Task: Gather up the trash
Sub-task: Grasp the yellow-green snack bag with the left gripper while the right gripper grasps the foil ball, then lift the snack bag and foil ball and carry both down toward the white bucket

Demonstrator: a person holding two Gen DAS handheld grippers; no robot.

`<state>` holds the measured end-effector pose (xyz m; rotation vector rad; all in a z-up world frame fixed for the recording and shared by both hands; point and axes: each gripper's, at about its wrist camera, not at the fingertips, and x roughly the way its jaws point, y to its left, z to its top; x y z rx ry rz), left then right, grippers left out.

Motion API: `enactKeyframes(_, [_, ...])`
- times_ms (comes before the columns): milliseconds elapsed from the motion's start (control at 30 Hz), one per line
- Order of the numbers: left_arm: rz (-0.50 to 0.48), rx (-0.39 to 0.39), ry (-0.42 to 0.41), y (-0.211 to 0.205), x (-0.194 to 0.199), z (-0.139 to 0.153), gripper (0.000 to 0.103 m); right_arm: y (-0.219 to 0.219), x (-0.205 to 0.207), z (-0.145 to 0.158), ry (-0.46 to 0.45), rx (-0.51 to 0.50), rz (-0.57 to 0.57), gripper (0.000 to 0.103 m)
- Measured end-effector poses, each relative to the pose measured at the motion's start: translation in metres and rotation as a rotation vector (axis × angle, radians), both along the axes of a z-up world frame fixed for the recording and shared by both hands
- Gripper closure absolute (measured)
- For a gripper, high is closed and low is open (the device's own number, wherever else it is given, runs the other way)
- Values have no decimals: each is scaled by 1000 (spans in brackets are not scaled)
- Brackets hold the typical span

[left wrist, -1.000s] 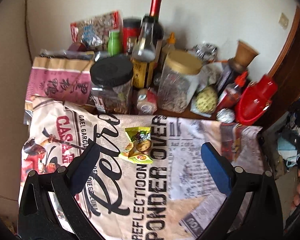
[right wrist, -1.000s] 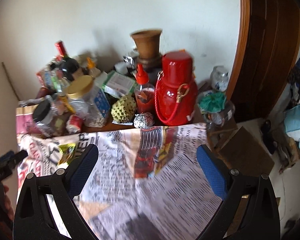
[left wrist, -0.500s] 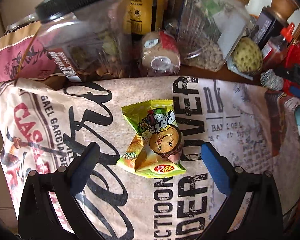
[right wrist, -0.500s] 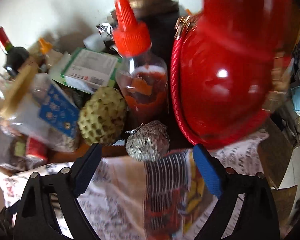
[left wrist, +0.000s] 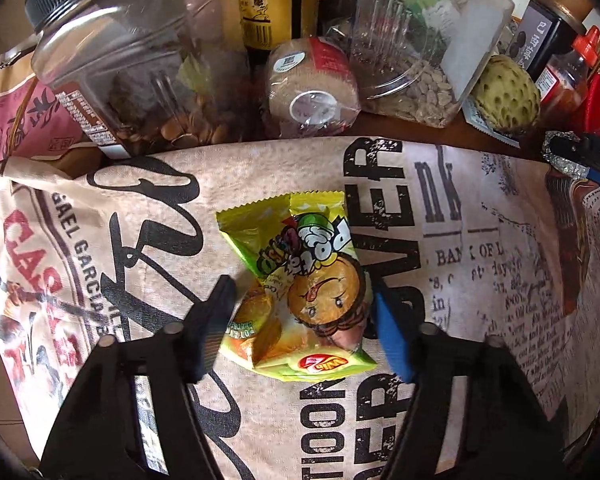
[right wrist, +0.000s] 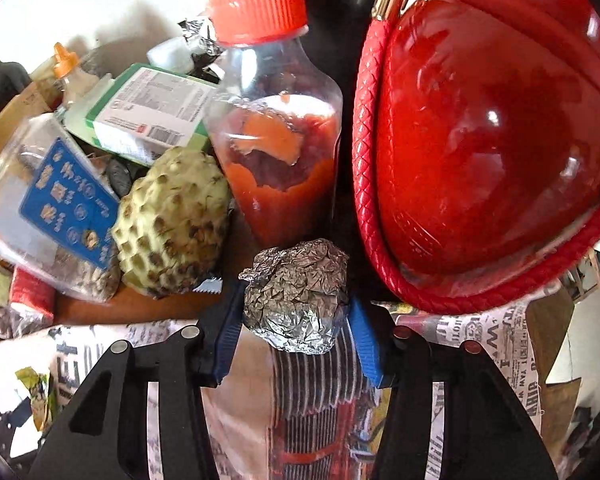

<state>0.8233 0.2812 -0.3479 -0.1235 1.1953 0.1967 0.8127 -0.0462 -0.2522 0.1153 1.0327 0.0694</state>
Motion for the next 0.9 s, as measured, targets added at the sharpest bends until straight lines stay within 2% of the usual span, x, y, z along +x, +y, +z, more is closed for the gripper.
enactKeyframes(67, [1, 10, -5, -6, 1, 3, 53, -2, -13, 8, -5, 13, 13, 57])
enactKeyframes(100, [9, 24, -10, -5, 1, 8, 61, -5, -21, 13, -9, 24, 21, 57])
enactKeyframes(200, [21, 40, -12, -12, -2, 13, 70, -8, -40, 26, -17, 52, 46, 57])
enactKeyframes(433, [34, -40, -77, -33, -16, 50, 74, -16, -98, 62, -53, 75, 144, 57])
enactKeyframes(533, [37, -60, -120, -43, -26, 73, 74, -19, -103, 77, -77, 87, 173, 57])
enactKeyframes(733, [29, -65, -221, -76, -51, 126, 74, -36, -132, 120, -172, 116, 202, 57])
enactKeyframes(900, [23, -44, -346, -113, -93, 181, 74, -64, -162, 151, -282, 106, 225, 57])
